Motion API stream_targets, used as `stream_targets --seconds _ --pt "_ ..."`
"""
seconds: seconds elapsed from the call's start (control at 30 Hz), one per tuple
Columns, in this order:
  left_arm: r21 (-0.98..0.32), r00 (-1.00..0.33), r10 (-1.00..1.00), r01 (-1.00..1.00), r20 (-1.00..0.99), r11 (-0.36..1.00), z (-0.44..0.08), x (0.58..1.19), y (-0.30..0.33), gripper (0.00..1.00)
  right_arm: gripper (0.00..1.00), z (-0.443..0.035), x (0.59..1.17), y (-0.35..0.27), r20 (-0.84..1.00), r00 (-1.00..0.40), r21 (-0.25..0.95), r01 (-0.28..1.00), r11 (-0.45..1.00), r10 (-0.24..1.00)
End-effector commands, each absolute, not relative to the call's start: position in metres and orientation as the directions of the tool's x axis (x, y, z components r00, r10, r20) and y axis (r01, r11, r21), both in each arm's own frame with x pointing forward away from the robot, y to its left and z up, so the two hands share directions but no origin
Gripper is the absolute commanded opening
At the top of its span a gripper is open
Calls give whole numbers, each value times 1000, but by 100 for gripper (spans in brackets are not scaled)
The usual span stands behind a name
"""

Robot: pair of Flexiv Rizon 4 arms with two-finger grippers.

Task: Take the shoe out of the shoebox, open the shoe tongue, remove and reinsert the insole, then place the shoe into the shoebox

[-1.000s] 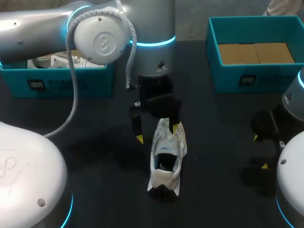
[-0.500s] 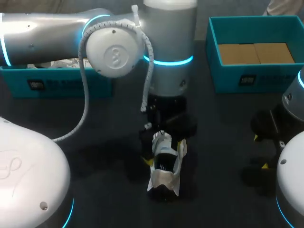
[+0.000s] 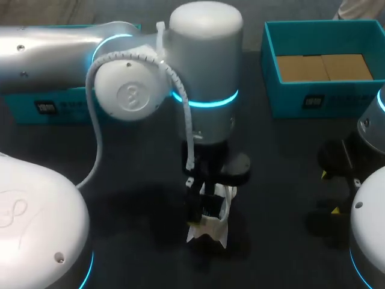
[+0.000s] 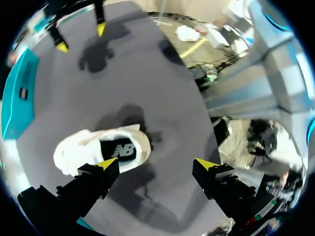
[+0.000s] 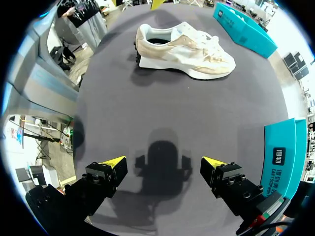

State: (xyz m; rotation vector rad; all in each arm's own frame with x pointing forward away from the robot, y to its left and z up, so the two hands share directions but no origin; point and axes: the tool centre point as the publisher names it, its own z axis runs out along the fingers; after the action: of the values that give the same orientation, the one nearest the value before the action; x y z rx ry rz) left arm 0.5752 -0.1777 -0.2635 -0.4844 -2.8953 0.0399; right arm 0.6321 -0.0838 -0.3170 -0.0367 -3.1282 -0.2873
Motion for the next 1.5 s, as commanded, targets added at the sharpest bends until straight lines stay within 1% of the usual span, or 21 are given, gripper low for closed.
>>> stream_targets --seconds 0.03,0.2,0.27,0.47,0.53,0.73,1.13,1.5 --pt "21 -981 185 186 51 982 -260 568 -174 100 100 -317 630 -84 0 -1000 181 24 983 24" --pt "21 -981 185 186 51 982 -260 568 -174 100 100 -317 630 -84 0 -1000 181 24 983 24" --pt "-22 -961 253 252 112 968 -268 563 -175 100 100 -317 630 -84 0 -1000 181 24 983 24" --pt "-66 -966 233 227 109 972 -289 558 -172 100 100 -317 630 -84 0 -1000 181 24 983 24" --pt "-42 -974 203 200 102 979 -295 560 -172 100 100 -317 630 -84 0 -1000 181 24 983 24" --pt "-25 -982 171 169 78 985 -306 557 -177 100 100 -317 630 -84 0 -1000 181 24 983 24" --pt "-22 -991 131 131 30 991 -328 561 -178 100 100 -317 630 -84 0 -1000 181 24 983 24" --pt "-35 -995 87 85 51 996 -338 571 -191 100 100 -317 630 -84 0 -1000 181 24 983 24"
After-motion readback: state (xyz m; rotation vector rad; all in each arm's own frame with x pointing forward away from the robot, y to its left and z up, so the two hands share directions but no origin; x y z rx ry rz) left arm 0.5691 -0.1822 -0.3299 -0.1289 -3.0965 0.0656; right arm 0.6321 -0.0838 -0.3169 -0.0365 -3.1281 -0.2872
